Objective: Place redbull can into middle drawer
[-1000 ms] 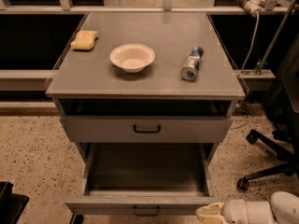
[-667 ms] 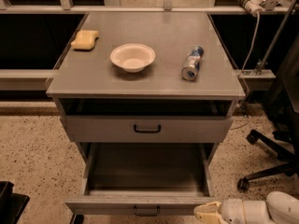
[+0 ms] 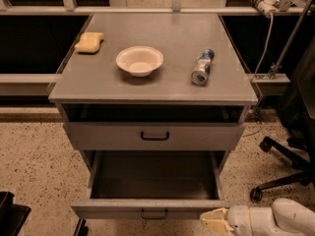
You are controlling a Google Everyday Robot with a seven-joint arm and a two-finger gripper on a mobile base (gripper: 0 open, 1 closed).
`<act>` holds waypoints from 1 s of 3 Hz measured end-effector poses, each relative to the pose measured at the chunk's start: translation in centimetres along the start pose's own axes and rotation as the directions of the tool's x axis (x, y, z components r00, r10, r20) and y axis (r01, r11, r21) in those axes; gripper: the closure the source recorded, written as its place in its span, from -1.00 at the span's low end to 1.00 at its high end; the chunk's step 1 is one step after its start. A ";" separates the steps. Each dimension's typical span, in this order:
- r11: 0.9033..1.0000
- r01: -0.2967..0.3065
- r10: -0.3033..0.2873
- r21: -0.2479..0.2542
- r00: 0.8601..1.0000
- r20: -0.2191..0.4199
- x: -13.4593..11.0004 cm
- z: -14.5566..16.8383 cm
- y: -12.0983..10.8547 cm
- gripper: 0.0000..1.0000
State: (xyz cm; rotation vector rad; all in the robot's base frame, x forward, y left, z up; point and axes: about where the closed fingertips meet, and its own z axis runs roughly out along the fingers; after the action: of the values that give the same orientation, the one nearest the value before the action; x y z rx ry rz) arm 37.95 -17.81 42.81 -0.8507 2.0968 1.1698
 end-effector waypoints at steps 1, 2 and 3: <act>0.998 0.007 -0.009 0.069 1.000 0.021 -0.5 0.6 -2.3 1.00; 0.979 0.048 -0.063 0.197 0.995 0.072 -2.6 0.8 -3.8 1.00; 0.938 0.070 -0.117 0.340 0.986 0.121 -4.6 1.1 -5.5 1.00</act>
Offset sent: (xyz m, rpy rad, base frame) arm 0.1010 -0.0260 0.0019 -0.2338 -0.3027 -0.4042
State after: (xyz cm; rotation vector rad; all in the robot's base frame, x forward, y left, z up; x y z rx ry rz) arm 45.23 -18.02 42.95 -0.6790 2.0366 0.7675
